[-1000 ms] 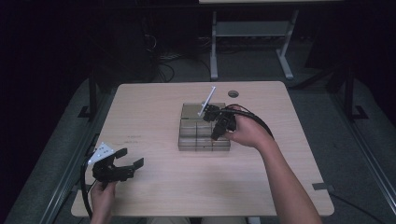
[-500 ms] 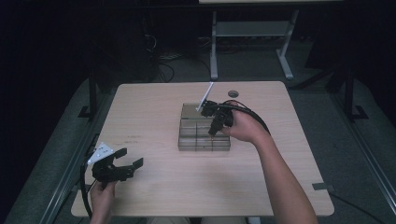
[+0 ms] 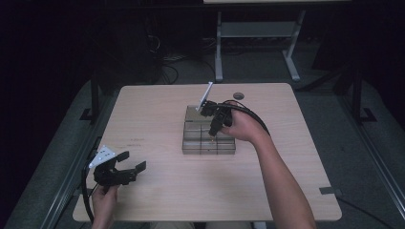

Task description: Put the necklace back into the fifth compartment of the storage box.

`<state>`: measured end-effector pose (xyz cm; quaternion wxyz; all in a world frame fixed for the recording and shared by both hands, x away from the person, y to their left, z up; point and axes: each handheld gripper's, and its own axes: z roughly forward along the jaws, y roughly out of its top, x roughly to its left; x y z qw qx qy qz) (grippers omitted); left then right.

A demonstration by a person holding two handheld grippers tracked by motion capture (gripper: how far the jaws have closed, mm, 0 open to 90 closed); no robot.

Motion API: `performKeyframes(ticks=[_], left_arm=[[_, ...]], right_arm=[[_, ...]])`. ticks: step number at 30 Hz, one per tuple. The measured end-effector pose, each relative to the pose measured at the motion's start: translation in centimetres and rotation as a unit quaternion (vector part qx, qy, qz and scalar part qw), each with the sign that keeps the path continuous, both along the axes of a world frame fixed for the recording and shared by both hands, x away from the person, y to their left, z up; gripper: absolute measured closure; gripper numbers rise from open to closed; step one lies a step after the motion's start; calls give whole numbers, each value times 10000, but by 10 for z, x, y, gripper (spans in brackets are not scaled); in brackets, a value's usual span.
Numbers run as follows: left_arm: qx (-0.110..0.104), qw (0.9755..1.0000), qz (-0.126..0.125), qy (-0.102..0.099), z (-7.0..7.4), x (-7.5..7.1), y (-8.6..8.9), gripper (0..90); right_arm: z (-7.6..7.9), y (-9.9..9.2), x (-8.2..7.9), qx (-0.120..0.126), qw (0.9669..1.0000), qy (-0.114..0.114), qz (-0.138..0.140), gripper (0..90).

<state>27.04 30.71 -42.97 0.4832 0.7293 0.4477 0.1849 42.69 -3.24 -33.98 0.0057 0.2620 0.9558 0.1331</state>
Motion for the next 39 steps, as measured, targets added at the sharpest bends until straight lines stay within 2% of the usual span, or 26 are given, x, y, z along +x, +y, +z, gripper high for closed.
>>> performKeyframes(ticks=[6,7,18,23,27,39], left_arm=[[-32,10000,24,7,0,0,0,143],[17,10000,3,11,0,0,1,143],[15,10000,21,27,0,0,2,143],[28,10000,-5,29,0,0,1,143],[-28,10000,29,40,-1,0,1,143],[6,10000,1,43,0,0,1,143]], right_arm=[[-5,2,4,-10,10000,41,-16,874],[-7,2,5,-34,10000,36,-12,874],[-25,5,11,18,9996,273,-91,873],[-30,6,14,25,9994,306,-128,873],[-34,6,17,-21,9993,345,-167,873],[-51,5,22,-87,9985,453,-307,873]])
